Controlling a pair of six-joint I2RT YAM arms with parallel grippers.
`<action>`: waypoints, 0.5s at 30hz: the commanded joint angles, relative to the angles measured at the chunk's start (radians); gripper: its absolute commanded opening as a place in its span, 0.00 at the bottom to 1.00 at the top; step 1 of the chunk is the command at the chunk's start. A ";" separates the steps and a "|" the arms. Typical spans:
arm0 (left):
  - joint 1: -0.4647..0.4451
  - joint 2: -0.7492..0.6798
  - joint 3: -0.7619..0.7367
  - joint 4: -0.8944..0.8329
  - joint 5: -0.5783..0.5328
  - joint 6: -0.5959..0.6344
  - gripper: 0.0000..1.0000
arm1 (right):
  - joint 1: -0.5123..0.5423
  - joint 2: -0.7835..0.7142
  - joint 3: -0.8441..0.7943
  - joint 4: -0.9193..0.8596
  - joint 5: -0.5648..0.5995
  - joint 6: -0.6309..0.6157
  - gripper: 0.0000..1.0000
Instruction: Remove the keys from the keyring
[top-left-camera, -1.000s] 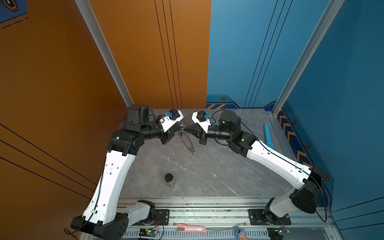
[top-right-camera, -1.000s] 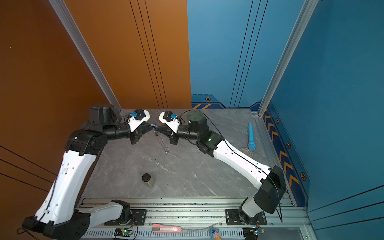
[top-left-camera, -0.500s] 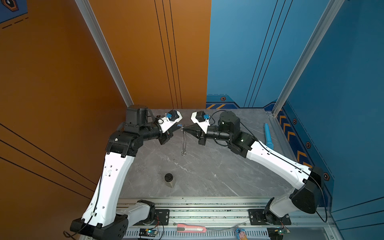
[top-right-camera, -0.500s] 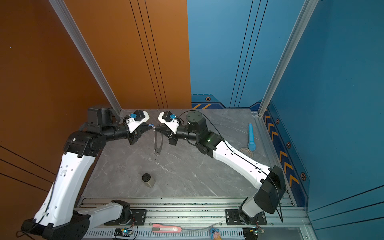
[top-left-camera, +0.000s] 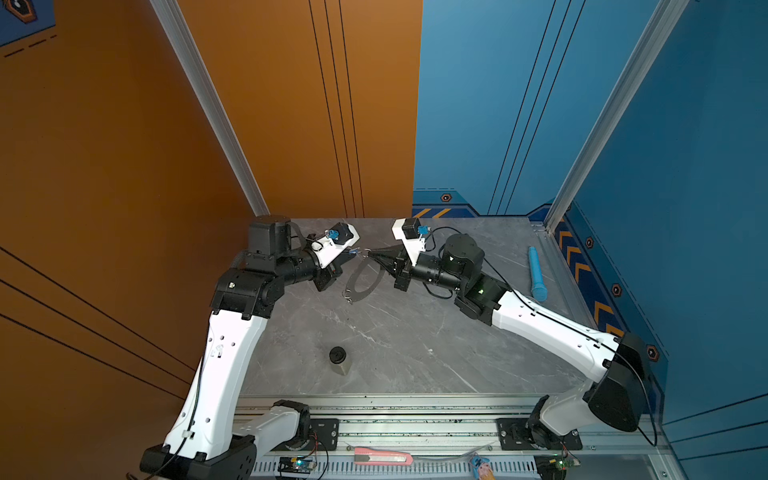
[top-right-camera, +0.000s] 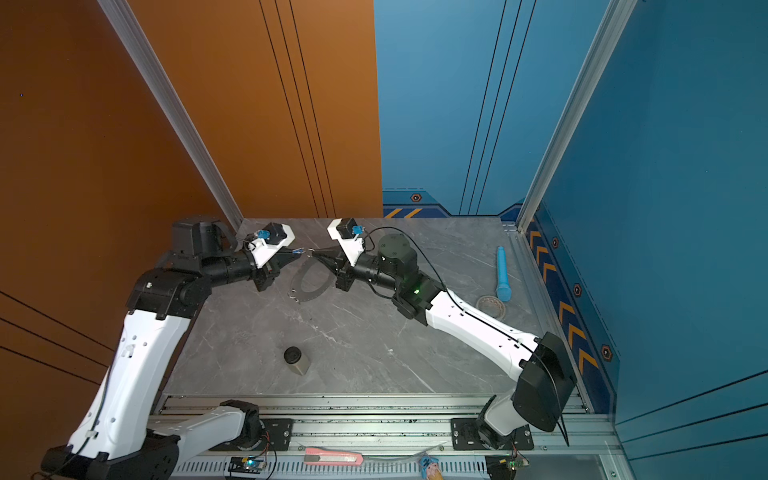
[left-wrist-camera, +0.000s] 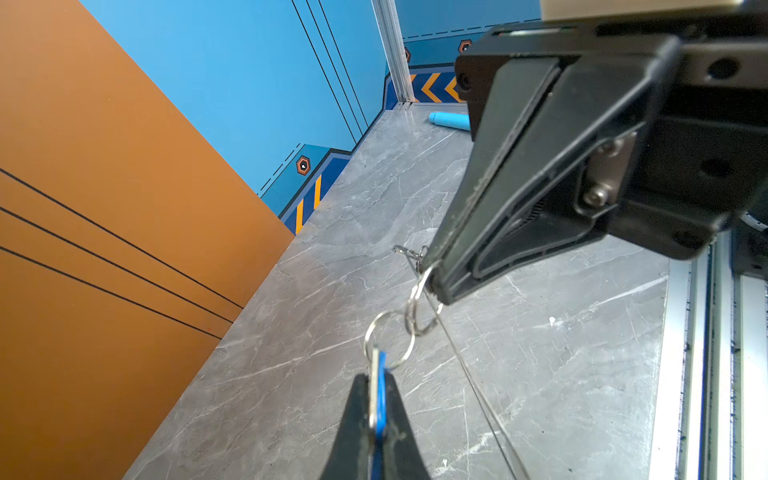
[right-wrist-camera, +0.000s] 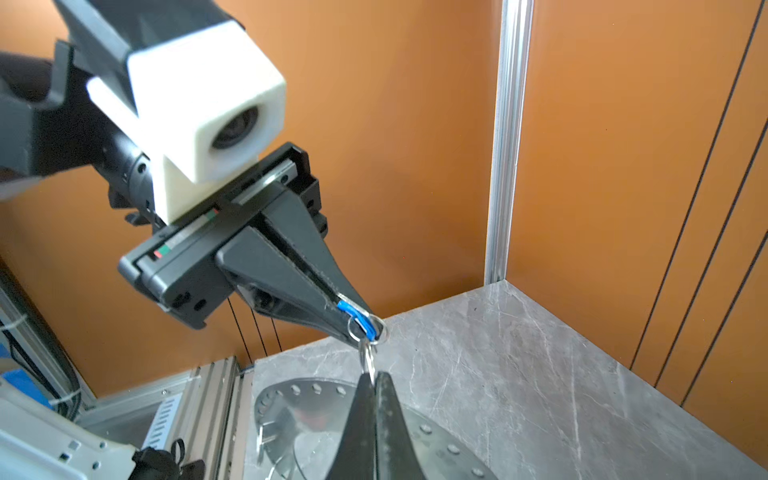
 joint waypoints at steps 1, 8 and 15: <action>0.021 -0.016 -0.022 0.030 0.004 -0.022 0.00 | -0.007 -0.024 -0.010 0.189 0.034 0.145 0.00; 0.017 -0.009 -0.026 0.036 0.075 -0.066 0.00 | 0.015 -0.004 -0.024 0.284 0.037 0.218 0.00; 0.009 -0.023 -0.019 0.041 0.066 -0.075 0.00 | 0.022 -0.002 -0.064 0.320 0.050 0.225 0.00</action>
